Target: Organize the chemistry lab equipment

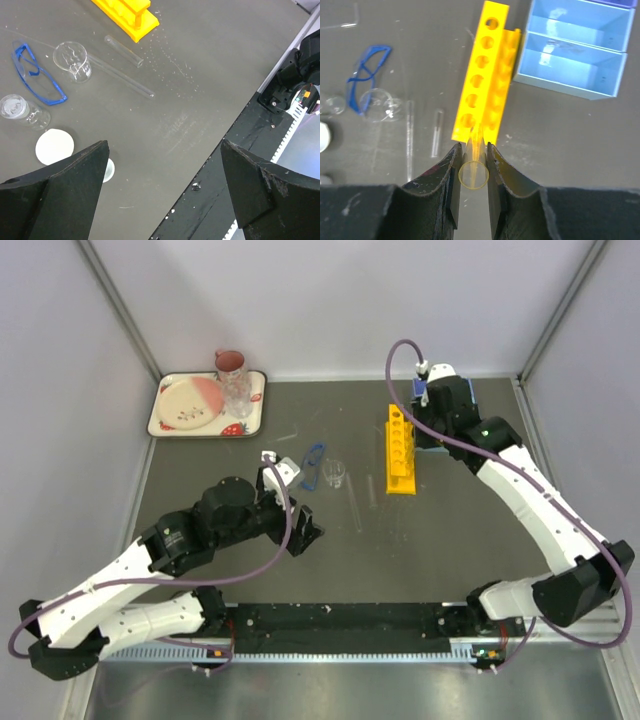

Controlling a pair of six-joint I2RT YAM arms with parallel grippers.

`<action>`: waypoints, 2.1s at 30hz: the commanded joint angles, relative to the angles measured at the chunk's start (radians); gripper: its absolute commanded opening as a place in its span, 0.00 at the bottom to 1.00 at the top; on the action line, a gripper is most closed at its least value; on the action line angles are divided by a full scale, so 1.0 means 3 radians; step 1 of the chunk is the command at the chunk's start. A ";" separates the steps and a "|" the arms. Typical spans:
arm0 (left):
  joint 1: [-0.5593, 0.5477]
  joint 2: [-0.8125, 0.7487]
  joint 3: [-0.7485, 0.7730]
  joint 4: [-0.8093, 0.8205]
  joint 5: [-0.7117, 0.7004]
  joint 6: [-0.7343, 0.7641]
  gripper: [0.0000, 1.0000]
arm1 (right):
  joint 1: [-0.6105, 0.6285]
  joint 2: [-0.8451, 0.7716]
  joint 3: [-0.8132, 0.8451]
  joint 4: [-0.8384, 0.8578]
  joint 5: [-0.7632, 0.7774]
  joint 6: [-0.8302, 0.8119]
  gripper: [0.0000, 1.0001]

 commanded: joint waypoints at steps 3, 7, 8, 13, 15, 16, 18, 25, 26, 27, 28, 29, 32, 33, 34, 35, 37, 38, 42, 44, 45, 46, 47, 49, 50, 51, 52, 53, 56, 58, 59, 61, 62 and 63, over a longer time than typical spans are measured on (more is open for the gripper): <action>-0.0008 0.0012 -0.0040 0.0120 -0.0096 0.0021 0.99 | -0.0208 0.0098 0.0202 0.0003 0.0179 -0.0081 0.11; -0.0008 -0.0003 -0.0050 0.0125 -0.0116 0.0037 0.99 | -0.0213 0.0175 0.0197 0.0003 0.0087 -0.0066 0.11; -0.0008 -0.0013 -0.0055 0.0120 -0.0121 0.0037 0.99 | -0.0213 0.0185 0.0207 0.0003 0.0066 -0.0061 0.11; -0.0008 -0.0039 -0.0081 0.0125 -0.0132 0.0037 0.99 | -0.0213 0.0190 0.0294 -0.0033 -0.0067 -0.0036 0.11; -0.0003 -0.0044 -0.0091 0.0130 -0.0132 0.0037 0.99 | -0.0208 0.0170 0.0325 -0.0058 -0.0092 -0.0025 0.11; -0.0003 -0.0044 -0.0096 0.0130 -0.0132 0.0037 0.99 | -0.0213 0.0165 0.0361 -0.0089 -0.0092 -0.0030 0.11; -0.0003 -0.0044 -0.0096 0.0140 -0.0126 0.0042 0.99 | -0.0208 0.0155 0.0396 -0.0125 -0.0138 -0.0020 0.11; -0.0003 -0.0064 -0.0106 0.0161 -0.0126 0.0042 0.99 | -0.0111 0.0205 0.0402 -0.0181 -0.0174 0.0000 0.11; -0.0003 -0.0064 -0.0106 0.0166 -0.0121 0.0042 0.99 | -0.0095 0.0221 0.0397 -0.0181 -0.0159 -0.0005 0.11; -0.0003 -0.0069 -0.0117 0.0161 -0.0116 0.0037 0.99 | -0.0085 0.0236 0.0387 -0.0181 -0.0123 -0.0005 0.11; -0.0003 -0.0085 -0.0117 0.0161 -0.0126 0.0037 0.99 | -0.0055 0.0267 0.0381 -0.0186 -0.0108 0.0000 0.11; -0.0003 -0.0090 -0.0122 0.0161 -0.0131 0.0031 0.99 | -0.0049 0.0277 0.0381 -0.0181 -0.0113 0.0000 0.11; -0.0003 -0.0115 -0.0127 0.0151 -0.0137 0.0031 0.99 | -0.0024 0.0328 0.0392 -0.0181 -0.0108 0.0005 0.10; -0.0003 -0.0120 -0.0122 0.0151 -0.0142 0.0031 0.99 | -0.0019 0.0339 0.0417 -0.0186 -0.0113 0.0005 0.10; -0.0003 -0.0131 -0.0122 0.0145 -0.0142 0.0037 0.99 | -0.0008 0.0349 0.0422 -0.0181 -0.0113 0.0005 0.10; -0.0003 -0.0126 -0.0122 0.0140 -0.0147 0.0037 0.99 | -0.0008 0.0374 0.0432 -0.0186 -0.0113 0.0005 0.10; -0.0003 -0.0136 -0.0127 0.0135 -0.0157 0.0037 0.99 | 0.0002 0.0390 0.0448 -0.0186 -0.0113 0.0005 0.10; -0.0003 -0.0141 -0.0127 0.0140 -0.0162 0.0037 0.99 | 0.0002 0.0410 0.0458 -0.0181 -0.0103 0.0005 0.10; -0.0003 -0.0146 -0.0132 0.0135 -0.0167 0.0037 0.99 | 0.0007 0.0441 0.0453 -0.0181 -0.0087 0.0005 0.10; -0.0003 -0.0141 -0.0127 0.0125 -0.0167 0.0042 0.99 | 0.0007 0.0451 0.0443 -0.0166 -0.0062 -0.0005 0.10; -0.0003 -0.0146 -0.0127 0.0120 -0.0167 0.0042 0.99 | 0.0007 0.0471 0.0433 -0.0166 -0.0051 0.0000 0.10; -0.0003 -0.0146 -0.0122 0.0115 -0.0167 0.0042 0.99 | 0.0007 0.0482 0.0432 -0.0171 -0.0046 -0.0005 0.10; -0.0003 -0.0146 -0.0122 0.0120 -0.0172 0.0047 0.99 | 0.0007 0.0492 0.0422 -0.0161 -0.0041 -0.0005 0.10; -0.0003 -0.0151 -0.0122 0.0110 -0.0188 0.0047 0.99 | 0.0007 0.0518 0.0407 -0.0156 -0.0046 -0.0005 0.10; -0.0003 -0.0151 -0.0127 0.0110 -0.0188 0.0047 0.99 | 0.0012 0.0528 0.0397 -0.0146 -0.0051 -0.0005 0.10; -0.0003 -0.0151 -0.0127 0.0110 -0.0188 0.0052 0.99 | 0.0012 0.0543 0.0392 -0.0140 -0.0051 -0.0010 0.10; -0.0003 -0.0151 -0.0127 0.0110 -0.0188 0.0052 0.99 | 0.0012 0.0558 0.0392 -0.0140 -0.0051 -0.0005 0.10; -0.0003 -0.0146 -0.0137 0.0110 -0.0183 0.0052 0.99 | 0.0012 0.0569 0.0381 -0.0135 -0.0051 -0.0005 0.10; -0.0003 -0.0146 -0.0137 0.0110 -0.0193 0.0052 0.99 | 0.0012 0.0574 0.0336 -0.0120 -0.0057 0.0000 0.10; -0.0003 -0.0146 -0.0142 0.0115 -0.0198 0.0052 0.99 | 0.0027 0.0584 0.0305 -0.0100 -0.0046 0.0005 0.10; -0.0008 -0.0136 -0.0147 0.0110 -0.0193 0.0052 0.99 | 0.0028 0.0584 0.0259 -0.0084 -0.0031 0.0010 0.10; -0.0003 -0.0136 -0.0152 0.0110 -0.0183 0.0052 0.99 | 0.0038 0.0584 0.0208 -0.0059 0.0005 0.0026 0.10; -0.0003 -0.0141 -0.0152 0.0115 -0.0178 0.0052 0.99 | 0.0043 0.0584 0.0152 -0.0033 0.0010 0.0026 0.10; -0.0003 -0.0146 -0.0158 0.0120 -0.0167 0.0052 0.99 | 0.0048 0.0579 0.0126 -0.0018 0.0020 0.0041 0.10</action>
